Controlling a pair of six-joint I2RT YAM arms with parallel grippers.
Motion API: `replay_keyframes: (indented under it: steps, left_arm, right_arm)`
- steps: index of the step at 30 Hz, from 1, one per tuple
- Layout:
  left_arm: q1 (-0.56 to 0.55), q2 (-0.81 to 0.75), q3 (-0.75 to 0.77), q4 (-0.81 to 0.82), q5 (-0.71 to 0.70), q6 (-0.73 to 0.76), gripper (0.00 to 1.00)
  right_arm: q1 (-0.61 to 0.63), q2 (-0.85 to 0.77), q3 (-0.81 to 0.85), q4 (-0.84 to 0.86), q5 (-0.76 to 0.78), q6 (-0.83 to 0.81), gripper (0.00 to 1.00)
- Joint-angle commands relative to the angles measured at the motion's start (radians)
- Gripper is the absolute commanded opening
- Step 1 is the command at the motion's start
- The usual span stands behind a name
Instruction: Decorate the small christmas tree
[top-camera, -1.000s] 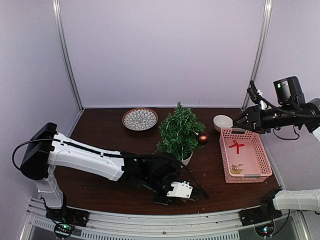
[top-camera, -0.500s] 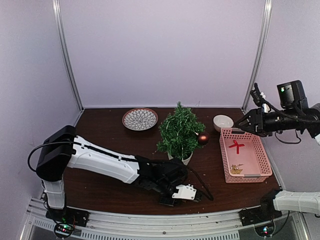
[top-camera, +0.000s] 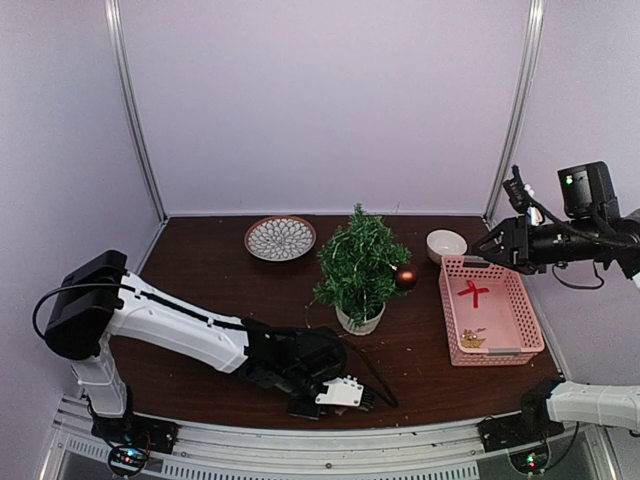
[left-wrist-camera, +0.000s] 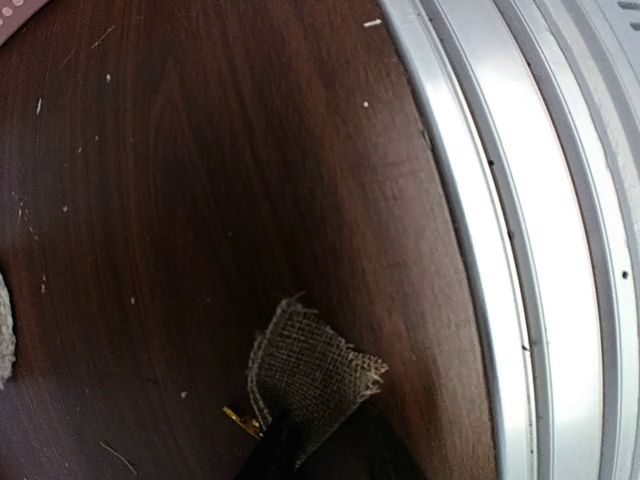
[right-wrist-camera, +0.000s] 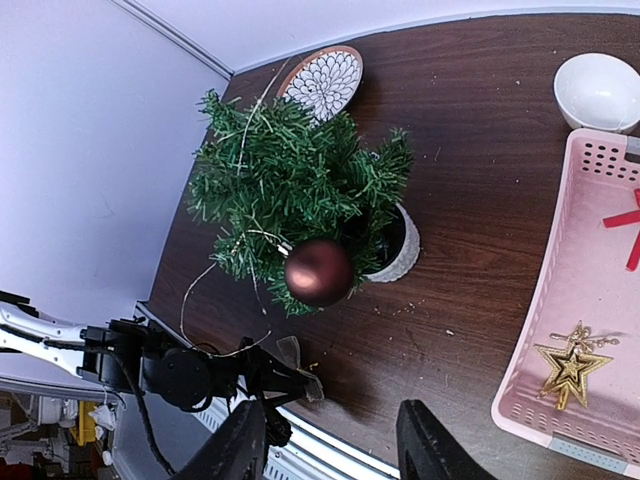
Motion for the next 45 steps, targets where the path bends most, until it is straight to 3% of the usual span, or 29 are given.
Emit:
replay_keyframes:
  steps: [1,8,20,26,31,33,38,42,45]
  left_arm:
    - [0.005,-0.073,-0.03,0.016,0.005,-0.023,0.28]
    - [0.008,-0.112,0.001,-0.006,0.004,0.004,0.34]
    - [0.081,-0.101,-0.063,-0.087,0.108,0.035,0.33]
    - [0.081,-0.063,-0.075,-0.049,0.118,0.051,0.25]
    - [0.079,-0.102,-0.105,-0.016,0.114,0.021,0.03]
    - [0.078,-0.156,-0.139,0.001,0.088,0.001,0.0]
    - [0.053,-0.312,-0.225,-0.016,0.04,-0.011,0.0]
    - [0.045,-0.372,-0.237,0.002,0.004,-0.013,0.19]
    - [0.047,-0.31,-0.171,-0.011,0.018,0.032,0.23]
  right_arm:
    - [-0.006,-0.014,-0.015,0.028,-0.017,0.011,0.49]
    - [-0.006,-0.003,-0.015,0.039,-0.021,0.014,0.49]
    - [-0.006,0.023,-0.006,0.041,-0.025,0.005,0.49]
    - [-0.006,0.039,-0.003,0.05,-0.032,0.008,0.49]
    - [-0.006,0.061,0.012,0.049,-0.032,0.005,0.49]
    - [-0.006,0.073,0.019,0.053,-0.035,0.0,0.49]
    - [-0.006,0.109,0.03,0.08,-0.053,-0.003,0.49]
    - [-0.006,0.13,0.034,0.094,-0.065,-0.006,0.49]
    - [-0.006,0.14,0.039,0.1,-0.07,-0.007,0.49]
